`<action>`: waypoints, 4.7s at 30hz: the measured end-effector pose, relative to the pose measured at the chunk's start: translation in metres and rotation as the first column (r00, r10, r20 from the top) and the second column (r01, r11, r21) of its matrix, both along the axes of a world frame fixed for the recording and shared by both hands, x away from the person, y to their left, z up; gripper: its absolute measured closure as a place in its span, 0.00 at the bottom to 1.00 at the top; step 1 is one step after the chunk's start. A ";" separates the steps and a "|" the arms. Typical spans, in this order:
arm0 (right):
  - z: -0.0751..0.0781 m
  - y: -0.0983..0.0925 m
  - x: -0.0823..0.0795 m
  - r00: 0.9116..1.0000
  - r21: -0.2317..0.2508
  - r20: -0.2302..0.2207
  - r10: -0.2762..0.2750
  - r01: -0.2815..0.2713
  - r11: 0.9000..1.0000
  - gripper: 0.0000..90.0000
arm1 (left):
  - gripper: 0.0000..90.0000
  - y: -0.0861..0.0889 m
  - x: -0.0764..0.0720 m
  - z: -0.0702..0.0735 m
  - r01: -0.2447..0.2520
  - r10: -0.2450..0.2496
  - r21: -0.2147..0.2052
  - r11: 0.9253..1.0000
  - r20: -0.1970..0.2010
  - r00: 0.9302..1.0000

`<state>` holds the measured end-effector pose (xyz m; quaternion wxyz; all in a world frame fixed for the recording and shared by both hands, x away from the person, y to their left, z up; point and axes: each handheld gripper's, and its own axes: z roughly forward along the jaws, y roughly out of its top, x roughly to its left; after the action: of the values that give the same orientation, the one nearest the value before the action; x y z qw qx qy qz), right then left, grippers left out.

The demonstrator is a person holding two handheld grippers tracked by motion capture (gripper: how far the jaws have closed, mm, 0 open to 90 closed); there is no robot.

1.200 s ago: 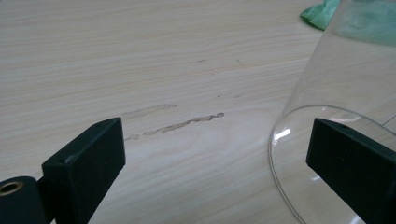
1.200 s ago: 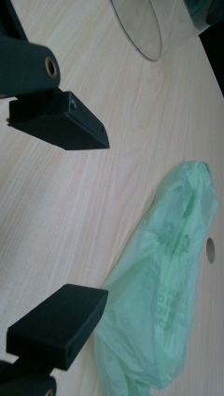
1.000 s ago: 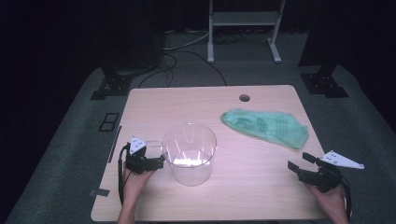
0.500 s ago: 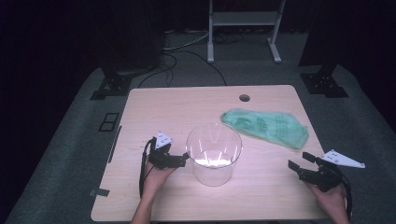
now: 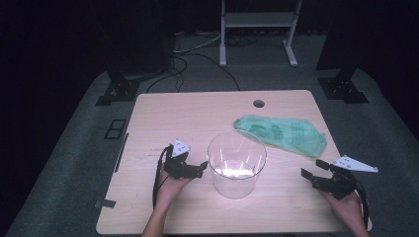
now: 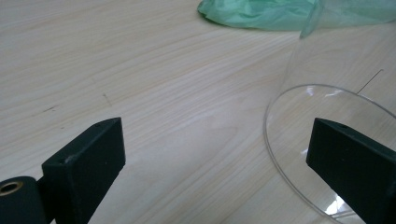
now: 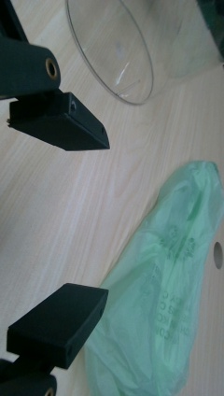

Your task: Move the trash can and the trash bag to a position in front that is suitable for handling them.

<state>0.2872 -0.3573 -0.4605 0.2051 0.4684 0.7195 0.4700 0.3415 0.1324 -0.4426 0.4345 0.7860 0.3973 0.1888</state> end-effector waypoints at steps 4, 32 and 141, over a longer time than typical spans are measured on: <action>-0.002 0.003 0.023 0.999 -0.069 -0.031 0.013 -0.015 0.998 0.25 | 0.04 0.012 -0.003 0.005 -0.019 0.019 -0.003 1.000 0.012 1.000; -0.020 0.020 0.134 0.984 -0.140 -0.153 -0.087 0.065 0.988 0.52 | 0.04 0.052 -0.018 0.004 -0.059 0.060 -0.048 0.997 0.018 0.998; 0.113 0.024 0.076 0.972 -0.079 -0.099 0.214 -0.222 0.972 1.00 | 0.04 0.062 -0.021 0.001 -0.065 0.065 -0.065 0.996 0.001 0.998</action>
<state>0.3632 -0.3334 -0.3478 0.1403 0.3975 0.7955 0.4353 0.3201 0.1948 -0.4420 0.4538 0.7578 0.4280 0.1912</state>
